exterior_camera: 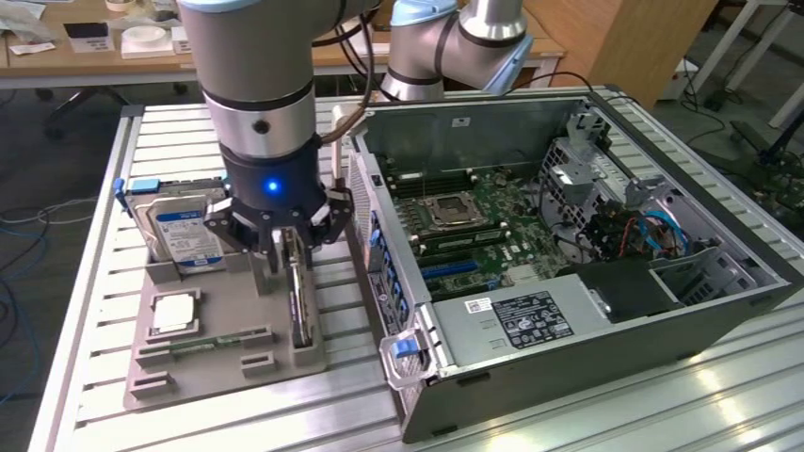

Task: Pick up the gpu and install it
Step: 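Pick up the gpu and move the gpu toward the slot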

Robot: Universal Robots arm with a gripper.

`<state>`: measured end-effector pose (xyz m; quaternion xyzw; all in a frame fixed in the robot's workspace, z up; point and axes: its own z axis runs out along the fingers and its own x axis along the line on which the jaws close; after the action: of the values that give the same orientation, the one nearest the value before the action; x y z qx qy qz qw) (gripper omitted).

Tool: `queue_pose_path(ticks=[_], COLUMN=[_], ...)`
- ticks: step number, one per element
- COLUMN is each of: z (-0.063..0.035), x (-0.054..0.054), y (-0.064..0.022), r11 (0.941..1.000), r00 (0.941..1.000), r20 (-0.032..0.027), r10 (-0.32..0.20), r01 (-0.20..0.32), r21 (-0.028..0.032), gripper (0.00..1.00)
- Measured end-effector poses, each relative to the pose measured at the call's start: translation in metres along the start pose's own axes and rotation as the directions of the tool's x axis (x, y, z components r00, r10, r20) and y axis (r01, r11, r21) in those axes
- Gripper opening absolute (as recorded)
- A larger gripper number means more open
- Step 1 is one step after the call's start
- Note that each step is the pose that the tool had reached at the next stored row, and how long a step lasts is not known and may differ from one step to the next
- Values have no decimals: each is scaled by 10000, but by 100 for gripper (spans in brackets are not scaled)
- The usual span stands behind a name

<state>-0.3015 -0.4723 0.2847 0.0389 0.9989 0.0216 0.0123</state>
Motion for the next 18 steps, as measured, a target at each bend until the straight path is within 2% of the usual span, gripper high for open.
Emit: queue_pose_path(ticks=[9,14,18], z=[141,167,224], x=[2,3,4], y=[-17,-18,-21], r11=[10000,10000,10000], r00=[10000,10000,10000], r20=[-1,0,0], r10=[-1,-1,-1], r01=[1,1,1], r21=[1,0,0], gripper=[43,43,43])
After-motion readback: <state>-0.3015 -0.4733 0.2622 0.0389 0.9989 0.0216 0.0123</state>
